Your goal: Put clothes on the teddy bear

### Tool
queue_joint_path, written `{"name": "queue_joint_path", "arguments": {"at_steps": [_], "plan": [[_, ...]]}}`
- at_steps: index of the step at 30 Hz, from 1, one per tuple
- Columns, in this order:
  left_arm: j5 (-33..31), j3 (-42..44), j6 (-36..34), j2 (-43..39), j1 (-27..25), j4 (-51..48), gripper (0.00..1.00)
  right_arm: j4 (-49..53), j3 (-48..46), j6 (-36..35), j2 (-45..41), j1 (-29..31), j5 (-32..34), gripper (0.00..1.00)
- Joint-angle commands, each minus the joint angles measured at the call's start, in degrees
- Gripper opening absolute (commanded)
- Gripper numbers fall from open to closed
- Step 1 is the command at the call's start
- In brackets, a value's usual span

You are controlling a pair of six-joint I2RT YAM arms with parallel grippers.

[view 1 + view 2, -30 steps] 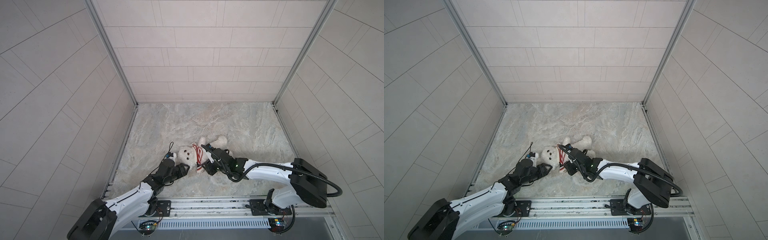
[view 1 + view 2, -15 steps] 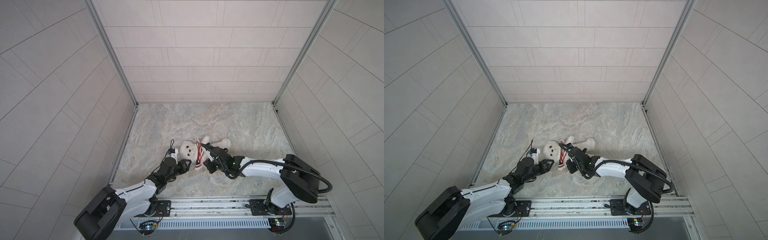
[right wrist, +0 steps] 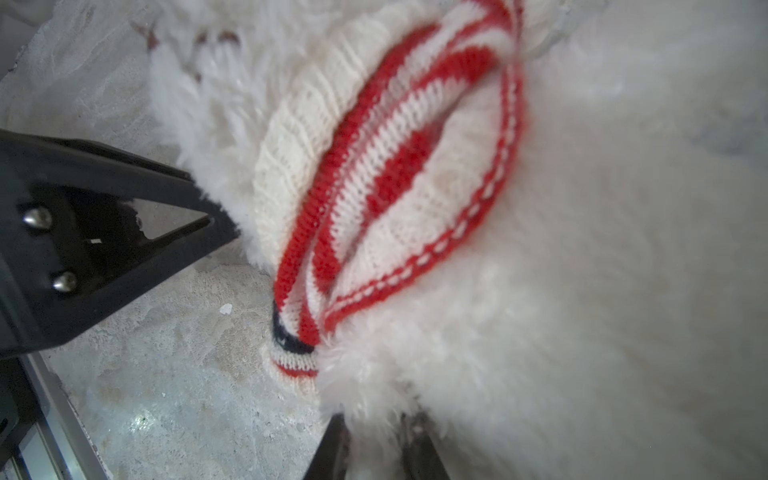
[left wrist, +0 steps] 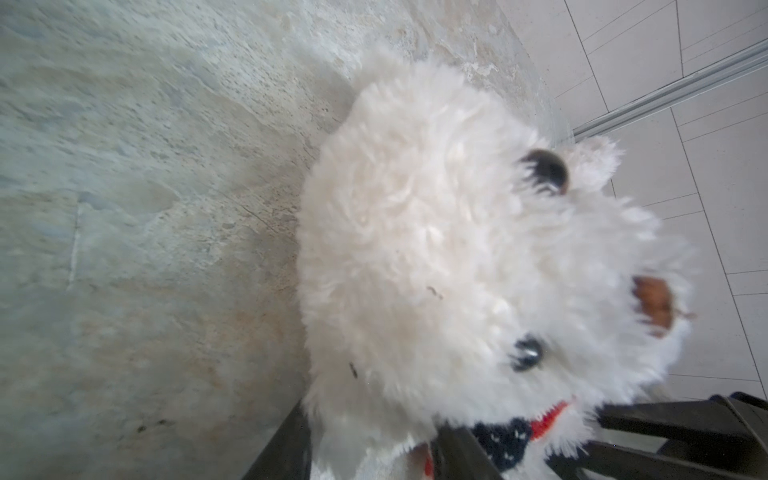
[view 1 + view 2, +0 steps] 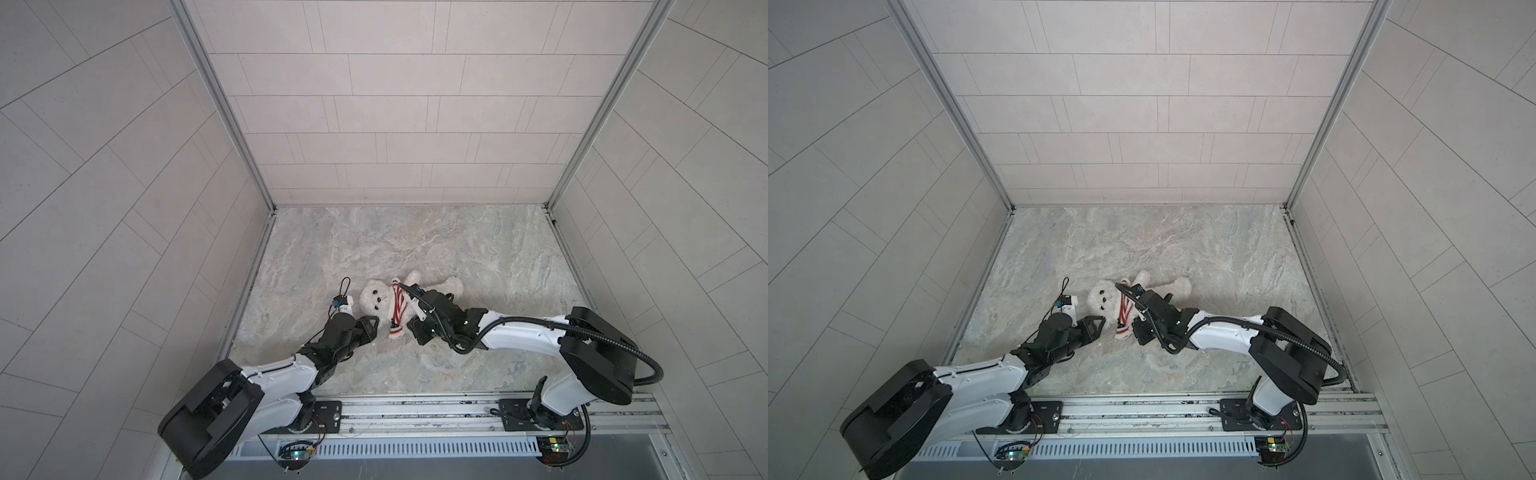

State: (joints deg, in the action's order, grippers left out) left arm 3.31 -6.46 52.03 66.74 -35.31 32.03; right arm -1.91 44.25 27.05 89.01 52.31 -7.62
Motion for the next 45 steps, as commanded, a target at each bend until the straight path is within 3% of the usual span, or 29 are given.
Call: {"name": "queue_joint_path", "arguments": {"at_steps": [1,7,14,20,25,33,41,45], "plan": [[-0.6,-0.7,-0.4,2.7,0.8,3.9,0.49,1.0,0.6,0.3,-0.3,-0.3,-0.1,0.20],[0.8,0.8,1.3,9.0,2.5,12.3,0.50,0.8,0.4,0.4,-0.1,-0.5,-0.2,0.18],[1.9,1.8,1.8,11.8,2.8,17.9,0.28,0.7,0.0,0.6,-0.9,-0.6,0.0,0.16],[1.5,2.5,1.5,6.1,2.8,14.0,0.11,1.6,-0.2,0.2,-2.6,-0.7,0.4,0.16],[1.1,0.7,0.3,-5.0,1.7,1.6,0.00,2.1,-0.5,-0.8,-6.3,-0.7,-0.1,0.18],[0.1,-1.5,2.5,-20.1,-2.4,-14.1,0.00,9.0,-2.1,-3.5,-18.5,-0.5,2.9,0.37],[1.4,-1.5,8.0,-22.7,-5.0,-13.9,0.00,18.2,-5.4,-2.9,-31.4,4.0,5.2,0.38],[1.5,-3.1,8.8,-25.4,-5.6,-16.0,0.00,16.6,-13.4,-1.1,-37.4,7.8,3.7,0.39]]}}
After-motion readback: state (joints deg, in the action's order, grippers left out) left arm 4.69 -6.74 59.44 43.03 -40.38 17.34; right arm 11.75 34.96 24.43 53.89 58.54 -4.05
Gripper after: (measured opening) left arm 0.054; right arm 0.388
